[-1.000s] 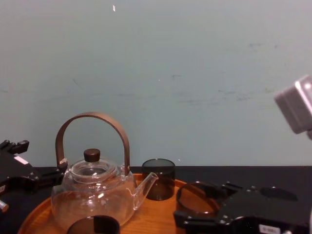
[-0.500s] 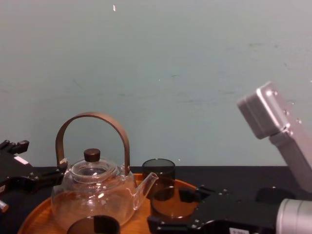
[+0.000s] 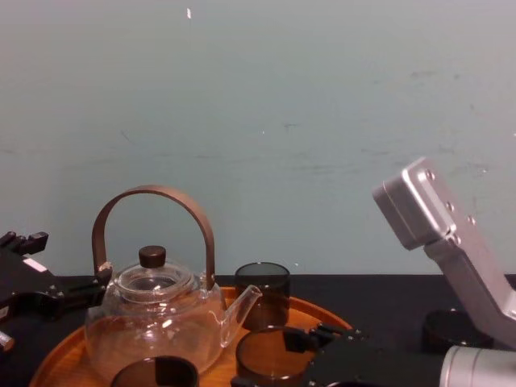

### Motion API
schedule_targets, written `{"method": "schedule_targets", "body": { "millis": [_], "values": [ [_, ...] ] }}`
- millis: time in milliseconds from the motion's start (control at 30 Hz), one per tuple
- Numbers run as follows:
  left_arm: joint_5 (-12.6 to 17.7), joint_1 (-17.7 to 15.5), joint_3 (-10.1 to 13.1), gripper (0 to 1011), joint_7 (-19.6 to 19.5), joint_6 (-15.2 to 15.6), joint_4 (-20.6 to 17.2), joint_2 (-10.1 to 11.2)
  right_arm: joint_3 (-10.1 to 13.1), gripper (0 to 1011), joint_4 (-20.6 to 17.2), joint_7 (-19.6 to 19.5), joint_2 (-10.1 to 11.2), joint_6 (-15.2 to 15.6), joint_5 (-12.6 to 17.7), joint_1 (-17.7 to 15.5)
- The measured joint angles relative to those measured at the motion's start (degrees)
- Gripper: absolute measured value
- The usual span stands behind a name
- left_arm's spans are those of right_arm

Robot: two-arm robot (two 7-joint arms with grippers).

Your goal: Pick up the glass from the table and place it on the tray.

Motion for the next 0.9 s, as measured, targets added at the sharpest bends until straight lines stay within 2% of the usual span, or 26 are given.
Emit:
{"method": "schedule_targets", "body": {
  "millis": [900],
  "values": [
    [0.0,0.0,0.0,1001,0.0,0.0,0.0,0.0,-1.1,905,3.1,1.1,-0.9,0.1,1.3,0.9]
  ]
}}
